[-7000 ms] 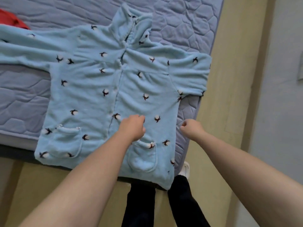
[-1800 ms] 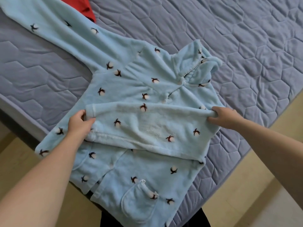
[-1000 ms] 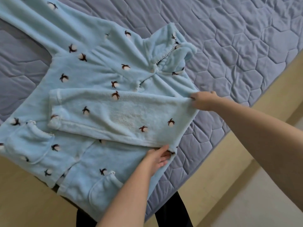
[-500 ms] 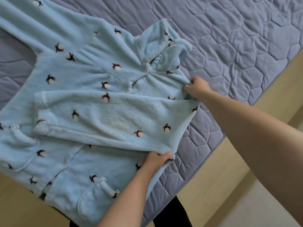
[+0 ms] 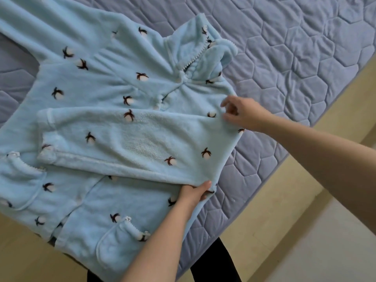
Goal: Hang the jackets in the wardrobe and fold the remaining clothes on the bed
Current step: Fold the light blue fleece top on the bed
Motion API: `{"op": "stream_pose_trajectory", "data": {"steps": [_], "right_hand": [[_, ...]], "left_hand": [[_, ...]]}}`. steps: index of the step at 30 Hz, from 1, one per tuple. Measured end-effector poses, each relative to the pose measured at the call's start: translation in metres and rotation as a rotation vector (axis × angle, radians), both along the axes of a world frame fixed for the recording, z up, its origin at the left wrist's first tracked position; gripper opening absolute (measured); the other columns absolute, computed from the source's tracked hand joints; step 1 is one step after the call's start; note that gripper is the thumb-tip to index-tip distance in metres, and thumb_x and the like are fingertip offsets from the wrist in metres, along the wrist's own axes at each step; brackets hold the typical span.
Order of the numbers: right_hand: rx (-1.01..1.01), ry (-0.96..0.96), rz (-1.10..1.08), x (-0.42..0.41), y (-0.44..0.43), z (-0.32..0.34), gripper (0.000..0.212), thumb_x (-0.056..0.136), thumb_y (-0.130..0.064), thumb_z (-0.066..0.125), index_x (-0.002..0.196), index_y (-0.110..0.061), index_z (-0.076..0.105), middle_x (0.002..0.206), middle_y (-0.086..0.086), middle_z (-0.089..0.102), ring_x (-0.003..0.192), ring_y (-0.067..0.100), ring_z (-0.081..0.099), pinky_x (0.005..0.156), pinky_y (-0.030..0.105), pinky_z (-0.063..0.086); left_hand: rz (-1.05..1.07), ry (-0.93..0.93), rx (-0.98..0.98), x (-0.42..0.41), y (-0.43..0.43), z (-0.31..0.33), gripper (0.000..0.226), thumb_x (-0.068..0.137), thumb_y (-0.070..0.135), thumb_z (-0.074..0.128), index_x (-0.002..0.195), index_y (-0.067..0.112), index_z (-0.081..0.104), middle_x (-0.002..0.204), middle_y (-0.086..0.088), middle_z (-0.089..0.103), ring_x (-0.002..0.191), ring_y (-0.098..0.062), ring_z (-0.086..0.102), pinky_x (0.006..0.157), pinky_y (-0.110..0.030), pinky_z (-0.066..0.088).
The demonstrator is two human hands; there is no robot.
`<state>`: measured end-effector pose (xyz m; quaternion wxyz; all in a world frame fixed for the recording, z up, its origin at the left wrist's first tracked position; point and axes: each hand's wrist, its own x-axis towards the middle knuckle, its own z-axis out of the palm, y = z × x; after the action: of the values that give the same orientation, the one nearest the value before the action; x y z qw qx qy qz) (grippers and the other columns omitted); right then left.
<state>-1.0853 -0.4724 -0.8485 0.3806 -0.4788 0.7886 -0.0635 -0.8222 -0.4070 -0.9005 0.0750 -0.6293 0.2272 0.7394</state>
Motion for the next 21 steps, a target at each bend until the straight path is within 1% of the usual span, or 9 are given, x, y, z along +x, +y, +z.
{"op": "stream_pose_trajectory", "data": {"steps": [2,4,9,11,13,15,18,20,21], "right_hand": [[0.419,-0.01,0.235,-0.009,0.006,0.006,0.032,0.083,-0.044,0.066,0.103,-0.022,0.052,0.09,-0.004,0.057,0.084,0.021,0.053,0.071,0.029,0.04],[0.552,0.121,0.388,-0.019,-0.006,0.006,0.024,0.083,-0.037,0.065,0.092,-0.02,0.051,0.089,0.002,0.06,0.081,0.024,0.053,0.071,0.033,0.041],[0.534,0.27,0.333,-0.01,-0.024,-0.004,0.009,0.09,-0.025,0.048,0.099,-0.022,0.05,0.09,0.0,0.057,0.088,0.025,0.05,0.089,0.043,0.03],[0.475,0.409,0.22,0.011,-0.017,-0.008,0.027,0.087,-0.018,0.046,0.114,-0.017,0.046,0.11,0.006,0.056,0.103,0.028,0.051,0.095,0.044,0.03],[0.274,0.486,0.011,0.042,-0.012,0.001,0.044,0.084,-0.016,0.047,0.128,-0.013,0.04,0.128,0.011,0.046,0.119,0.031,0.043,0.098,0.045,0.03],[0.089,0.466,-0.053,0.077,-0.009,0.013,0.055,0.087,-0.017,0.045,0.14,-0.012,0.031,0.146,0.011,0.033,0.135,0.03,0.028,0.109,0.047,0.022],[0.044,0.379,0.023,0.137,-0.003,0.022,0.065,0.095,-0.021,0.037,0.152,-0.016,0.007,0.16,0.005,-0.001,0.147,0.024,-0.005,0.117,0.051,0.0],[0.034,0.335,0.054,0.177,-0.008,0.016,0.064,0.098,-0.027,0.033,0.152,-0.02,0.0,0.16,0.0,-0.008,0.146,0.024,-0.013,0.115,0.057,-0.005],[0.027,0.327,0.062,0.196,-0.016,0.009,0.063,0.098,-0.031,0.031,0.152,-0.024,0.0,0.16,-0.003,-0.009,0.146,0.025,-0.015,0.112,0.061,-0.007]], "left_hand": [[0.027,0.028,-0.015,0.002,0.004,0.005,0.006,0.081,0.015,0.074,0.078,0.011,0.069,0.072,-0.001,0.067,0.063,-0.01,0.06,0.057,-0.018,0.049],[0.017,0.043,-0.015,0.004,0.003,0.008,0.005,0.084,0.016,0.07,0.081,0.012,0.07,0.076,-0.001,0.07,0.068,-0.011,0.064,0.06,-0.02,0.051],[0.016,-0.048,0.103,-0.007,-0.01,0.016,0.012,0.092,0.018,0.058,0.095,0.006,0.062,0.091,-0.004,0.066,0.085,-0.018,0.064,0.054,-0.024,0.053],[-0.19,-0.08,0.211,-0.01,-0.023,0.032,0.015,0.093,0.024,0.054,0.09,0.01,0.059,0.085,-0.003,0.063,0.073,-0.018,0.062,0.053,-0.026,0.049],[-0.613,-0.115,0.192,-0.002,-0.043,0.054,0.021,0.095,0.028,0.048,0.089,0.01,0.058,0.077,-0.003,0.061,0.061,-0.019,0.06,0.055,-0.025,0.048],[-0.981,-0.232,-0.251,0.021,-0.07,0.069,0.022,0.093,0.027,0.044,0.093,0.013,0.061,0.085,-0.005,0.065,0.073,-0.025,0.063,0.063,-0.028,0.048],[-1.032,-0.295,-1.189,0.063,-0.13,0.086,0.014,0.085,0.016,0.054,0.096,0.015,0.063,0.1,-0.008,0.065,0.091,-0.028,0.059,0.07,-0.035,0.044],[-1.104,-0.321,-1.43,0.087,-0.173,0.078,0.042,0.083,0.017,0.06,0.125,0.012,0.057,0.133,-0.013,0.053,0.125,-0.031,0.047,0.096,-0.046,0.038],[-1.206,-0.351,-1.434,0.097,-0.193,0.069,0.055,0.086,0.023,0.056,0.139,0.013,0.044,0.149,-0.011,0.036,0.14,-0.029,0.03,0.109,-0.05,0.023]]}}
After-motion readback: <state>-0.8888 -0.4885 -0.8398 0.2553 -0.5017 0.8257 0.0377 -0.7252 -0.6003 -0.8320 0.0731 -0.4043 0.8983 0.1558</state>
